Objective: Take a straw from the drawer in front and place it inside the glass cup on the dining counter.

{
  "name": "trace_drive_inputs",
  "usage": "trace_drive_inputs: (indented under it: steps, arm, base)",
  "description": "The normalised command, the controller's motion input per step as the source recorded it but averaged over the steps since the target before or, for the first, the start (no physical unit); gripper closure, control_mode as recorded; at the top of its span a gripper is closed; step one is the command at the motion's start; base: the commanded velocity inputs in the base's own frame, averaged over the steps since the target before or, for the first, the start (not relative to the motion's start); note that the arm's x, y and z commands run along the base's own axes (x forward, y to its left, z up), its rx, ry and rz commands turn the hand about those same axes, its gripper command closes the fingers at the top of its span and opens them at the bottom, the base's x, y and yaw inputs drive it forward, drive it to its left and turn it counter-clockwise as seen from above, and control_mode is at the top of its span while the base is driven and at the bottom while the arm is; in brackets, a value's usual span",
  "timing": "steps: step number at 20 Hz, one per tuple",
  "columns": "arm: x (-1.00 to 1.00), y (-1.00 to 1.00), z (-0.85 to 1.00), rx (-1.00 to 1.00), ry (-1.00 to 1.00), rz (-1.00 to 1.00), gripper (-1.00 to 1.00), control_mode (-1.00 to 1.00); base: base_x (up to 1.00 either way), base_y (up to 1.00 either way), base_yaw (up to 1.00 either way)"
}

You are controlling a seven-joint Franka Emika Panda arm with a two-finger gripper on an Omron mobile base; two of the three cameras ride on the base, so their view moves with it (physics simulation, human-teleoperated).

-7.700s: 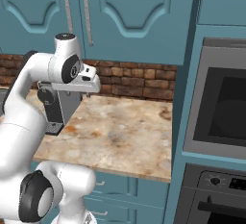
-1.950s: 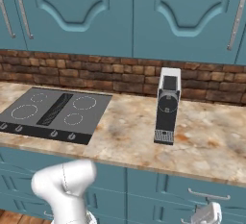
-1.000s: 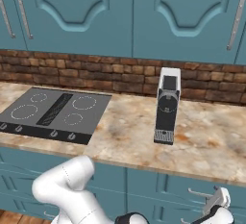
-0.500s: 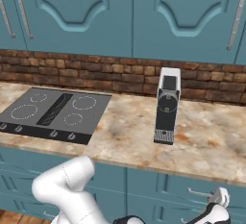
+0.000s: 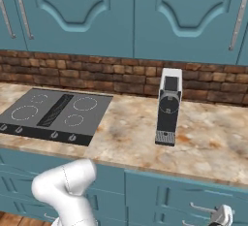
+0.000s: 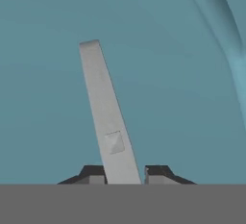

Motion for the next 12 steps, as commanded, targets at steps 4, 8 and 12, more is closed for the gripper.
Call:
trace_drive_inputs:
  steps: [4,8,12]
  arm:
    - [-1.0,-0.6,-0.26,0.04,-0.06,0.0,1.0,-1.0]
    - [-1.0,-0.69,-0.41,0.03,-0.01,0.0,1.0,-1.0]
    - [-1.0,-0.59,-0.48,0.03,0.0,0.0,1.0,-1.0]
  base:
    - [0.0,0.0,0.0]
    - [0.0,0.0,0.0]
    - [0.0,0.0,0.0]
